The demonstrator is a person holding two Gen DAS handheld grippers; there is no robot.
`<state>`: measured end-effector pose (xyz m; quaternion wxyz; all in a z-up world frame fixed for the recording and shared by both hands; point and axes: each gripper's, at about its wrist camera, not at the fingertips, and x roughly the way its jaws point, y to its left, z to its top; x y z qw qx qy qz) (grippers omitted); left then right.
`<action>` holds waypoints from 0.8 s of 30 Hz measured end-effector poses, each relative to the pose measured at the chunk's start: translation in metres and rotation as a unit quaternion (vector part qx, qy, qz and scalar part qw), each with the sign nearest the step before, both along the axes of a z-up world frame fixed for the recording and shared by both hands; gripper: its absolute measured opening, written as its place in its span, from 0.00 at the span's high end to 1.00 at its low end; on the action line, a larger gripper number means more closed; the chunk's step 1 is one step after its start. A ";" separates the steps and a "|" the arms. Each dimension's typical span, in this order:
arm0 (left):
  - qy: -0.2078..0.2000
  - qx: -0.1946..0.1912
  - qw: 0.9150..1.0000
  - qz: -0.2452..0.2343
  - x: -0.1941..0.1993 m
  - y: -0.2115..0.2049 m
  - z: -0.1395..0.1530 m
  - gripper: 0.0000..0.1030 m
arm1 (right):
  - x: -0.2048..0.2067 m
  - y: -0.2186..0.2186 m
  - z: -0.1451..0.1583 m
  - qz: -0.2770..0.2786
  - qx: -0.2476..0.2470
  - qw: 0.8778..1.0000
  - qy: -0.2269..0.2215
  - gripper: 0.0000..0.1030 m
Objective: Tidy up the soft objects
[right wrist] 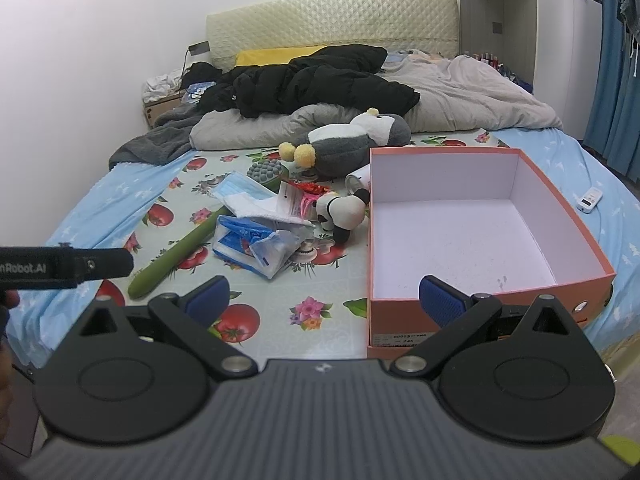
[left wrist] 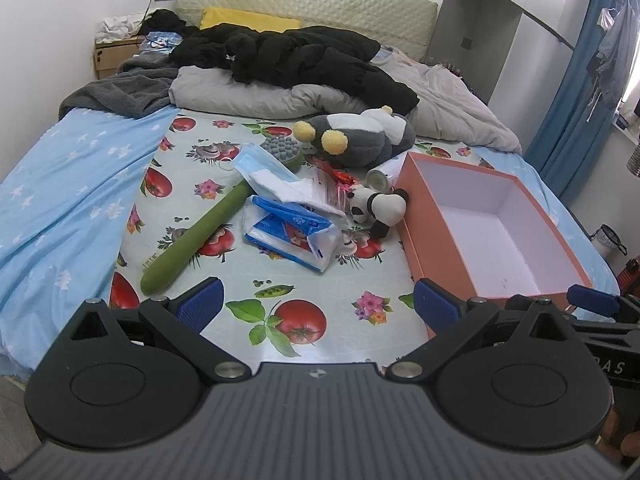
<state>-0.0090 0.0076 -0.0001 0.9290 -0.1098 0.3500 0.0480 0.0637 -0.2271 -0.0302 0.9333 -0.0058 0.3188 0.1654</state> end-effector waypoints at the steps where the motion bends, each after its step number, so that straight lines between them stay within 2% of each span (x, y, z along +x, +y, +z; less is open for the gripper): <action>1: 0.000 -0.001 1.000 0.002 0.003 0.003 -0.001 0.01 | 0.001 0.001 -0.001 0.001 0.002 1.000 0.000 0.00; 24: 0.002 0.002 1.000 0.005 0.007 0.002 -0.002 0.01 | 0.001 -0.003 -0.005 0.002 0.005 1.000 0.002 0.00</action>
